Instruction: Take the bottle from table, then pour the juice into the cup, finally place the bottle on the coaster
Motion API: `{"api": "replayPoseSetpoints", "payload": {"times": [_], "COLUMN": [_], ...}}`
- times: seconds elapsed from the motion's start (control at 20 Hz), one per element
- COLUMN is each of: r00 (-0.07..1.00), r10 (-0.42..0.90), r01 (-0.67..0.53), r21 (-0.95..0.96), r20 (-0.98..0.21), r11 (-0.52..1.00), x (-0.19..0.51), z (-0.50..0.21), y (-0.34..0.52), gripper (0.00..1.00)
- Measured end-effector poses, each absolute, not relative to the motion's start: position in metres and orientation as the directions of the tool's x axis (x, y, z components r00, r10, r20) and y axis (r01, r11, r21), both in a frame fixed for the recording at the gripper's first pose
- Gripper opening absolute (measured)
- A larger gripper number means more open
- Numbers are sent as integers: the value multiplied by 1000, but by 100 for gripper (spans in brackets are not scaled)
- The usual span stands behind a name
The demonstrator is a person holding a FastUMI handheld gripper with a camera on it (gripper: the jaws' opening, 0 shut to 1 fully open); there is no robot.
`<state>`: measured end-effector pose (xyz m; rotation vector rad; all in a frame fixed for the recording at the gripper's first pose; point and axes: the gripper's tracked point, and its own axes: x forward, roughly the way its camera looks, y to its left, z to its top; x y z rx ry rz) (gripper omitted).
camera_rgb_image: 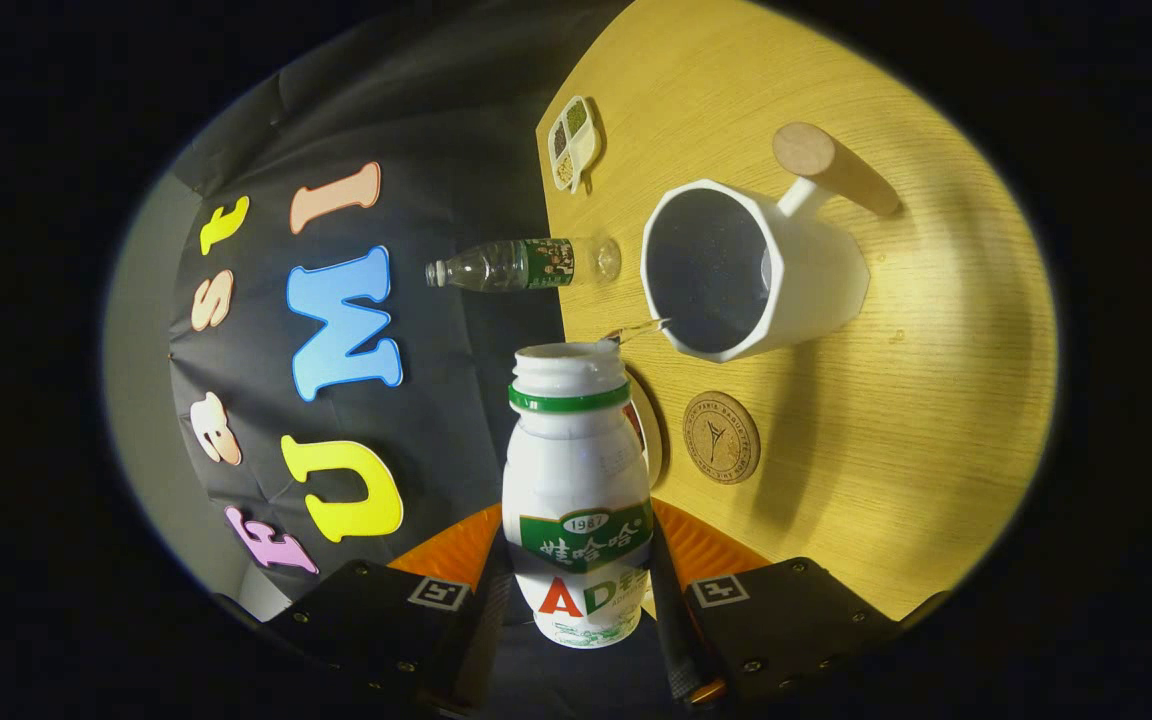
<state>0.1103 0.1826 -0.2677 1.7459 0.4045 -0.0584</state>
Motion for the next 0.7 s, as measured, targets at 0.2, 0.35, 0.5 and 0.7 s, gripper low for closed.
{"api": "replayPoseSetpoints", "payload": {"times": [0.2,0.35,0.5,0.7], "r00": [938,939,940,942], "r10": [234,229,229,226], "r01": [299,300,299,297], "r21": [939,935,934,933], "r20": [-256,-256,-253,-250], "r11": [-169,-187,-195,-204], "x": [111,113,113,113], "z": [-267,-264,-264,-262], "y": [182,179,178,175], "gripper": [66,66,66,66]}}
